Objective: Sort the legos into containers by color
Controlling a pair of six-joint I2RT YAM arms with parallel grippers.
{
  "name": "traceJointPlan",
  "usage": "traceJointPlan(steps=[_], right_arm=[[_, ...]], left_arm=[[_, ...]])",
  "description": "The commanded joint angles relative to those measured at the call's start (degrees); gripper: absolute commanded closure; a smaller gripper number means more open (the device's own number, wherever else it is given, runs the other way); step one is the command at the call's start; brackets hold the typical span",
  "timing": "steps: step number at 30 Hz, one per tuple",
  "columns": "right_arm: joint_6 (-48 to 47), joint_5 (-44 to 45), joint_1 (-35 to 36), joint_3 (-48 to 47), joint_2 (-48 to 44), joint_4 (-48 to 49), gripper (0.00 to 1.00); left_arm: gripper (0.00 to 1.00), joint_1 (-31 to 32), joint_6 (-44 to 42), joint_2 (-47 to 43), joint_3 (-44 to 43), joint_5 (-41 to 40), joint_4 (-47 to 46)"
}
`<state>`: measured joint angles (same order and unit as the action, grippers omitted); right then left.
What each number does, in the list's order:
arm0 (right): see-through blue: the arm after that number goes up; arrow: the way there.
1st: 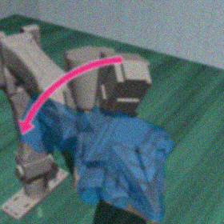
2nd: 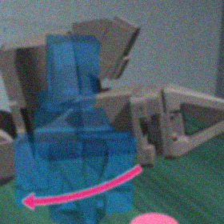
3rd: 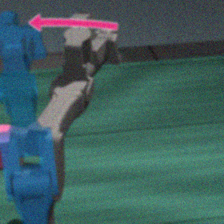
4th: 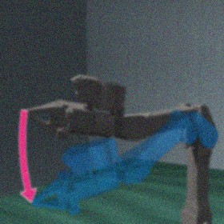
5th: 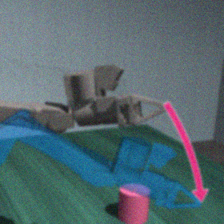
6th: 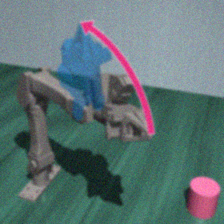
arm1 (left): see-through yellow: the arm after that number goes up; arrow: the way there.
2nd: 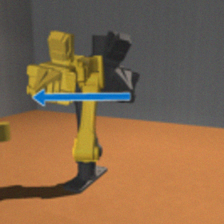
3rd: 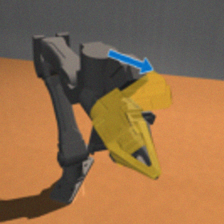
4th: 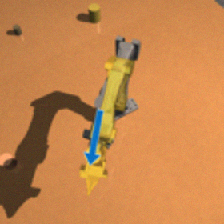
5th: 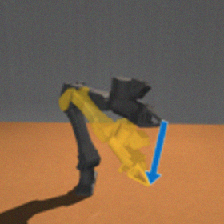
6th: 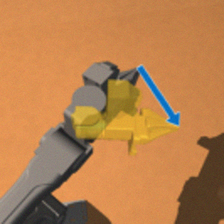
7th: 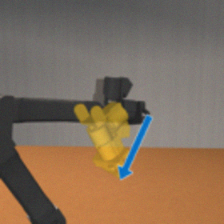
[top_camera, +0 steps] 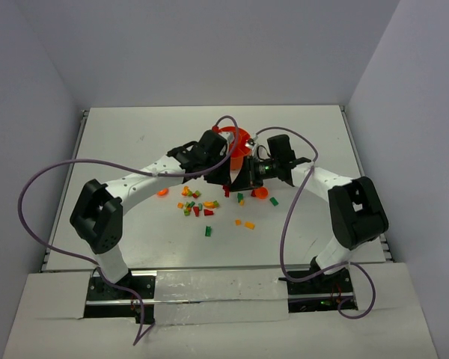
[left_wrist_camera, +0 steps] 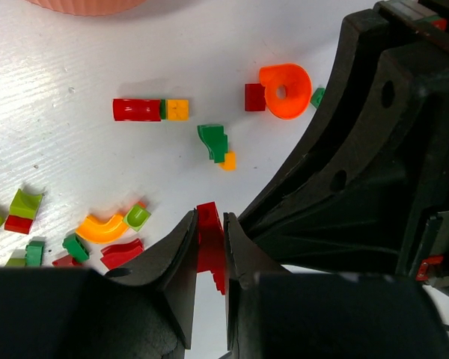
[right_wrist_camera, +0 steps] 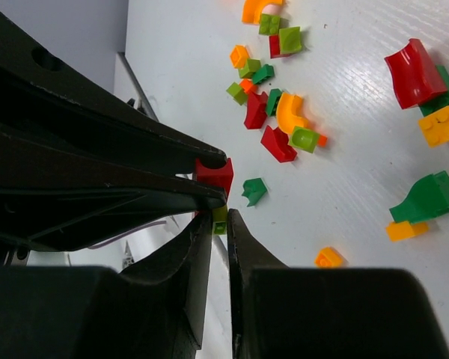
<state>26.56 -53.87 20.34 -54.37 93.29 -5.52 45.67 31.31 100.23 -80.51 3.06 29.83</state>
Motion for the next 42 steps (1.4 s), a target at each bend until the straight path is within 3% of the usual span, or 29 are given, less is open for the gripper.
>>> traceJointPlan(steps=[1,9,11,13,20,37,42], right_arm=[[1.2,-4.0,0.4,-2.6,1.0,3.4,0.82],[1.6,-5.2,0.5,-4.0,3.3,2.8,0.80],[0.5,-4.4,0.6,-4.1,3.1,2.0,0.97],[-1.1,-2.0,0.6,-4.2,2.5,0.7,1.00],[-5.9,6.3,0.6,-2.1,-3.0,-4.2,1.00],[-9.0,9.2,0.4,-0.3,-5.3,-7.4,1.00],[-8.7,8.9,0.4,-0.3,-5.0,-7.4,1.00]], left_arm=[[1.00,0.2,1.4,-2.8,-0.3,3.1,-3.3],[1.00,0.0,1.6,-3.0,-0.3,4.7,-3.5],[1.00,-0.1,1.7,-3.0,-0.3,4.9,-3.5],[1.00,-0.1,1.6,-2.6,-0.3,3.8,-3.3],[1.00,-0.1,1.1,-0.4,1.1,-12.4,-1.3],[1.00,-2.7,-2.7,0.6,8.9,-13.7,-3.6],[0.85,-4.3,-3.9,2.8,9.8,-12.0,-3.6]])
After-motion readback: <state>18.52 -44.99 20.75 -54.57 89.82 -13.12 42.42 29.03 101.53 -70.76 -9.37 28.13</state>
